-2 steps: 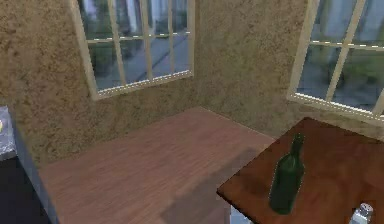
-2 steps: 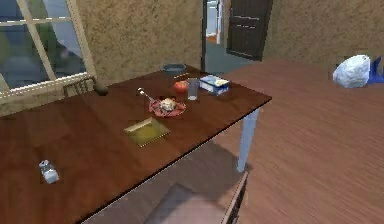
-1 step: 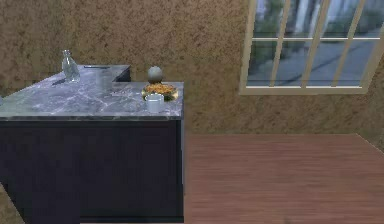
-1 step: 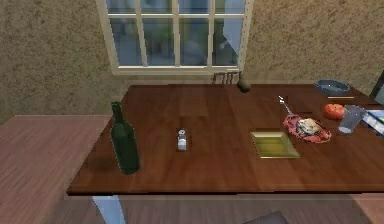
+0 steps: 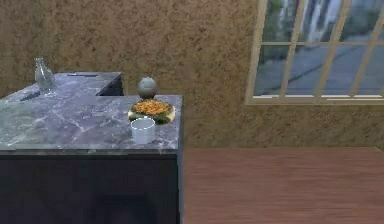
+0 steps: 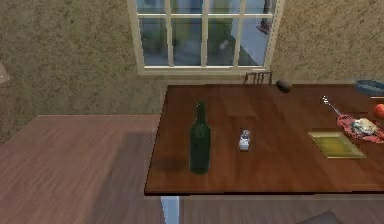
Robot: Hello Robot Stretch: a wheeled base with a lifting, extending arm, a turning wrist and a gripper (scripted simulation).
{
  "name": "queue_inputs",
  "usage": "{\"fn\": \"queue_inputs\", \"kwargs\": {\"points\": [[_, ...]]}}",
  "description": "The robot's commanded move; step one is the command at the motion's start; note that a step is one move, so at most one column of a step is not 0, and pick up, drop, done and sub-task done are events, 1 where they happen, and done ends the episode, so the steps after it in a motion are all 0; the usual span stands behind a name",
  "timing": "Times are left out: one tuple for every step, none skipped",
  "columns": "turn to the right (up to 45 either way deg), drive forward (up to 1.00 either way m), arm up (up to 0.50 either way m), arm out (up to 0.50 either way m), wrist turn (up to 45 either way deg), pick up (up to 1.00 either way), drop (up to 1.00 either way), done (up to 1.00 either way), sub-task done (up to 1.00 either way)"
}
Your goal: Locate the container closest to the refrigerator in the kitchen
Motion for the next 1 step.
{"fn": "queue_inputs", "kwargs": {"points": [[-45.0, 0.00, 0.00, 0.00, 0.0, 0.00, 0.00, 0.00, 0.00]]}}
